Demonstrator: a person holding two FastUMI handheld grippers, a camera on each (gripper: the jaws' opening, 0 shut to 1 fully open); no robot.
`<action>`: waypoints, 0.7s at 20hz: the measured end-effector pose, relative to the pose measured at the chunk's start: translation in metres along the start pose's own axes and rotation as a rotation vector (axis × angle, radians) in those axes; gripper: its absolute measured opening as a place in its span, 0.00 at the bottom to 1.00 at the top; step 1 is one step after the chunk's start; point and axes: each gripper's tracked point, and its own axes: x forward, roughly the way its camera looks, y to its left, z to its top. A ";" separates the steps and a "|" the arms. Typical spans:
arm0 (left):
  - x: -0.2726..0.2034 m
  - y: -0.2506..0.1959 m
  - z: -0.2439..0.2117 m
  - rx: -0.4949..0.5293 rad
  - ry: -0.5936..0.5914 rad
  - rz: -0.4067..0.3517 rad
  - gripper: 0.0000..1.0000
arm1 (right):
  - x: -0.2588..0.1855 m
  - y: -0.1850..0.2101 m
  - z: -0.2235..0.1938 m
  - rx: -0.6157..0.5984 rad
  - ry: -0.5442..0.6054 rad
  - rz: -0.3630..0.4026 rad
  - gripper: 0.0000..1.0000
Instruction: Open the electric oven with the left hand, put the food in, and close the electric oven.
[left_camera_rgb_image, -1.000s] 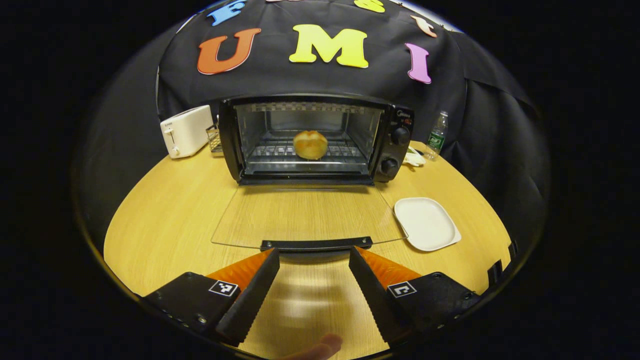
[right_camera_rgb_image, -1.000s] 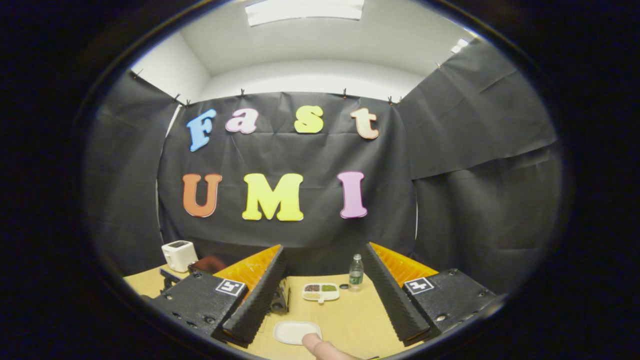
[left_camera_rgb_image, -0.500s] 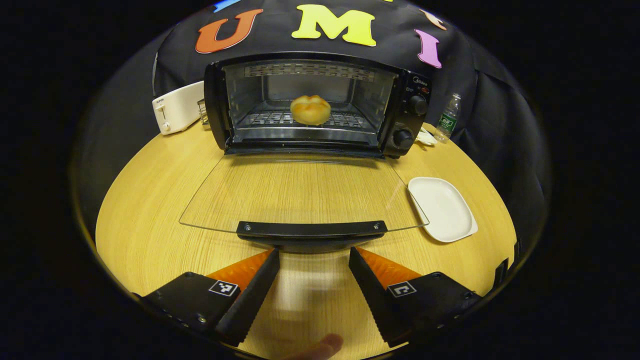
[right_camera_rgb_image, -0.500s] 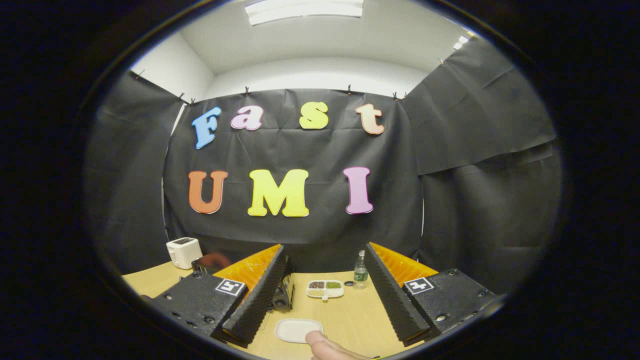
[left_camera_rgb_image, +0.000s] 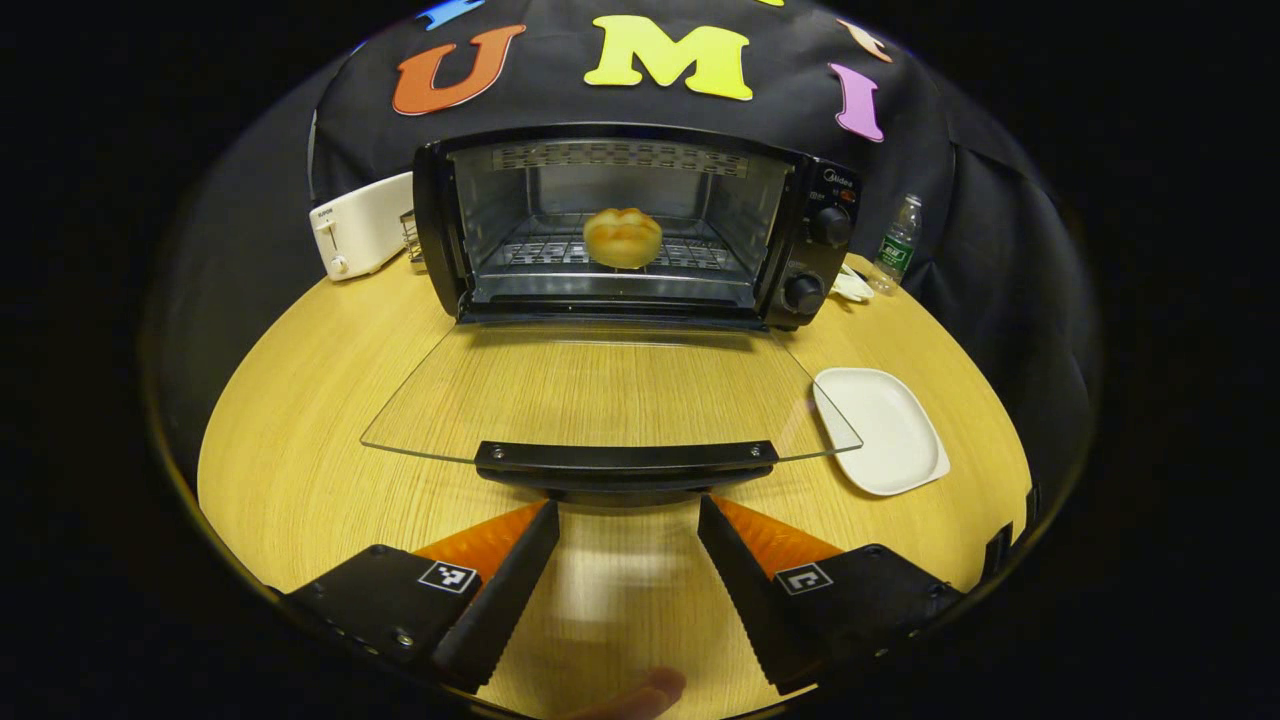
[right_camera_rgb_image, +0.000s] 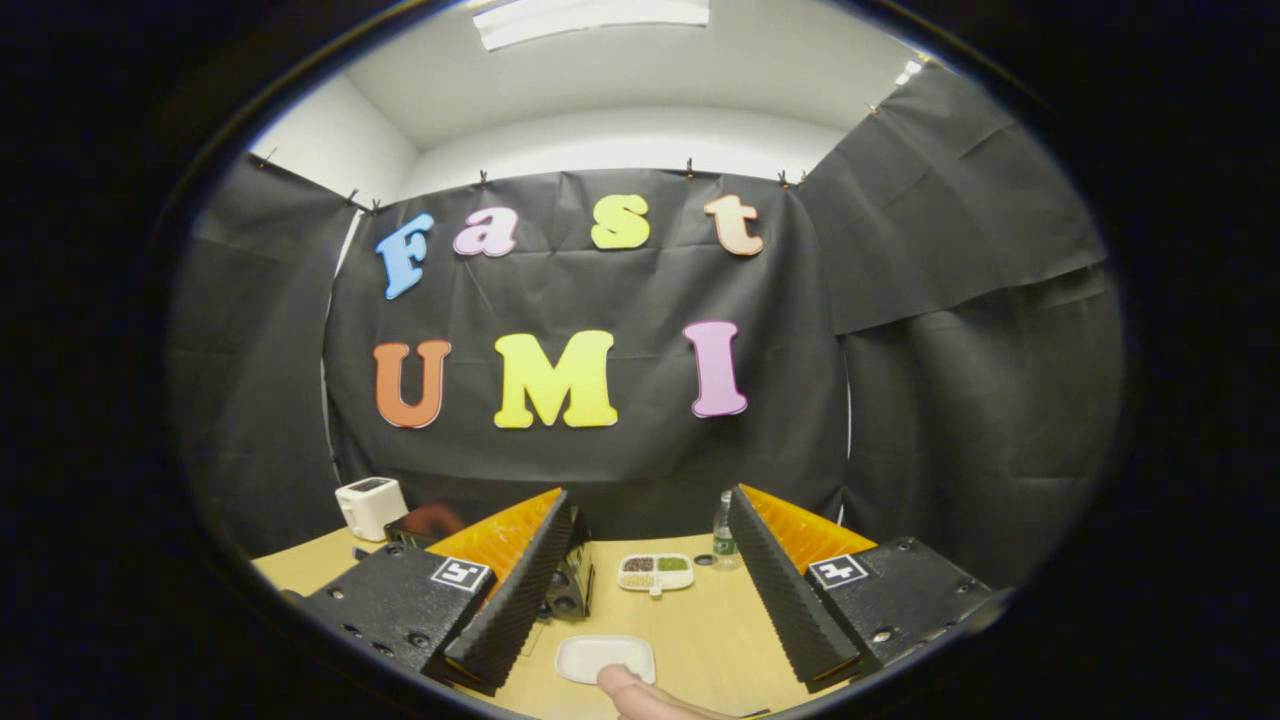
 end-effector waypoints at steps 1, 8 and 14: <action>0.000 0.001 0.001 0.000 -0.003 0.001 0.93 | 0.000 0.000 -0.003 0.000 0.005 0.003 0.94; -0.007 0.000 0.010 -0.006 -0.015 -0.005 0.93 | 0.005 0.003 -0.008 -0.007 0.023 0.014 0.94; -0.015 0.000 0.026 0.013 -0.051 0.006 0.94 | 0.007 0.003 -0.010 -0.006 0.030 0.011 1.00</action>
